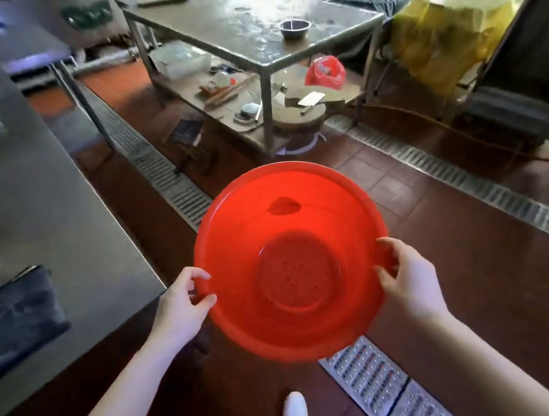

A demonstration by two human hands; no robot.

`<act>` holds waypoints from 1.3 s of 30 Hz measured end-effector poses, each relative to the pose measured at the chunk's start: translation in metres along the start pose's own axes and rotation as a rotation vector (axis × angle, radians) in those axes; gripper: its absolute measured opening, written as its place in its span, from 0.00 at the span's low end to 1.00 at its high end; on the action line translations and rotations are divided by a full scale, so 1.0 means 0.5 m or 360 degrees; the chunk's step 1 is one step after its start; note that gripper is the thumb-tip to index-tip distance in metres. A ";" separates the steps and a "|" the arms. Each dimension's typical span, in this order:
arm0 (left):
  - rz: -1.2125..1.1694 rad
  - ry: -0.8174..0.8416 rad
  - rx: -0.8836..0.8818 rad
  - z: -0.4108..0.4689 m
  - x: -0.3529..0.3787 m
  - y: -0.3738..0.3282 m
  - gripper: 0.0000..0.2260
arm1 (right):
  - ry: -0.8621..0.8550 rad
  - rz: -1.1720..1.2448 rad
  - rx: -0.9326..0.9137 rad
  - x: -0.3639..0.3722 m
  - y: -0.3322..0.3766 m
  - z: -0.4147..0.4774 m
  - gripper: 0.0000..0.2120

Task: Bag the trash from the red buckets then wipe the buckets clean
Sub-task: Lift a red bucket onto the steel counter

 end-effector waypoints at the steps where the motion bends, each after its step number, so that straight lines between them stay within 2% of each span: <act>1: -0.0037 -0.0034 0.0015 0.031 -0.008 -0.020 0.18 | -0.0003 0.0009 -0.0042 -0.004 0.020 0.045 0.23; 7: -0.0191 -0.0354 0.0081 0.232 -0.115 -0.114 0.20 | 0.0023 0.0058 -0.0331 0.011 0.195 0.340 0.24; 12: -0.0311 -0.0573 0.0063 0.325 -0.221 -0.174 0.22 | 0.0089 0.0107 -0.0594 0.028 0.371 0.529 0.23; 16: -0.0373 -0.0761 0.0045 0.362 -0.315 -0.207 0.17 | 0.0174 0.0113 -0.0850 0.065 0.522 0.647 0.22; 20: -0.0379 -0.1084 -0.0048 0.383 -0.406 -0.222 0.13 | 0.0316 0.0174 -0.1113 0.148 0.687 0.741 0.21; 25: -0.0109 -0.1534 -0.0219 0.339 -0.516 -0.221 0.11 | 0.0461 0.0398 -0.1483 0.257 0.902 0.795 0.20; 29: -0.0086 -0.1851 -0.0365 0.286 -0.575 -0.196 0.11 | 0.0687 0.0516 -0.1766 0.350 1.068 0.795 0.20; 33: -0.0087 -0.2067 -0.0500 0.248 -0.625 -0.154 0.13 | 0.0888 0.0555 -0.2014 0.461 1.211 0.752 0.19; 39: -0.0142 -0.2308 -0.0726 0.224 -0.724 -0.037 0.13 | 0.1174 0.0534 -0.2174 0.659 1.406 0.662 0.18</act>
Point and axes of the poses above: each hand's wrist, its own z-axis towards the middle knuckle, its own x-axis out of the palm, y = z × x, the point moved 6 cm from there along z, towards the middle knuckle, and after that the axes turned 7 degrees about -z, right-handed, at the moved point
